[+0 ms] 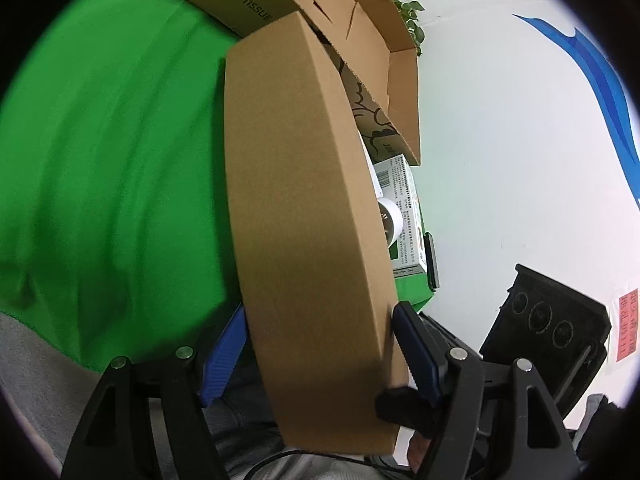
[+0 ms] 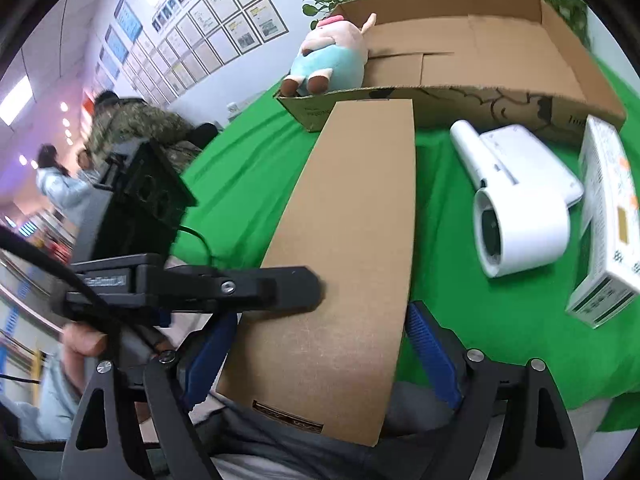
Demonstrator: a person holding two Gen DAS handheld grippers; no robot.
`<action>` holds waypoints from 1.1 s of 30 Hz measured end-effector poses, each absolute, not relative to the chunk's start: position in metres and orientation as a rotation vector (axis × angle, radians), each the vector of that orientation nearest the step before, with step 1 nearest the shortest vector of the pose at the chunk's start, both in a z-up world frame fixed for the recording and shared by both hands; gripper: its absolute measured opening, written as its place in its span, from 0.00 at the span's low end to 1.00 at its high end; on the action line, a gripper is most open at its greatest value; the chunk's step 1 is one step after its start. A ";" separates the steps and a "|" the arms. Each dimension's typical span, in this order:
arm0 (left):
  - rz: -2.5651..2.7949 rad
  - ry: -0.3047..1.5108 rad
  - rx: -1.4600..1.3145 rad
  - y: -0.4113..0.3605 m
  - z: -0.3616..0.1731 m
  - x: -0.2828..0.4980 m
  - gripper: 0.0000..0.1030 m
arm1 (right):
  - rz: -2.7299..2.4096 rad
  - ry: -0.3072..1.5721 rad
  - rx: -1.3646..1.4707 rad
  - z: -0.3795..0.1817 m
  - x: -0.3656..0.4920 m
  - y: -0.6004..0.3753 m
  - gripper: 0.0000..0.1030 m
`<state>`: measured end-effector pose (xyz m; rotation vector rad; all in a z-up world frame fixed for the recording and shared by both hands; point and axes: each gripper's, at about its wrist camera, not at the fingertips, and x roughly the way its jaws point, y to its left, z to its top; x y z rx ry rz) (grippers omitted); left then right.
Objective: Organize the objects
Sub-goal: 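Lift the long brown box with the right gripper and carry it toward the open box, then lower the long brown box into the open box beside the plush pig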
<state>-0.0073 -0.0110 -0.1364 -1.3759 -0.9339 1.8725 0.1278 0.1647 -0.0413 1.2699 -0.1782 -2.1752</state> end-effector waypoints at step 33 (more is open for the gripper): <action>2.093 -0.652 -1.014 -0.030 -0.020 -0.049 0.71 | -2.407 -0.122 0.860 0.065 0.086 0.159 0.81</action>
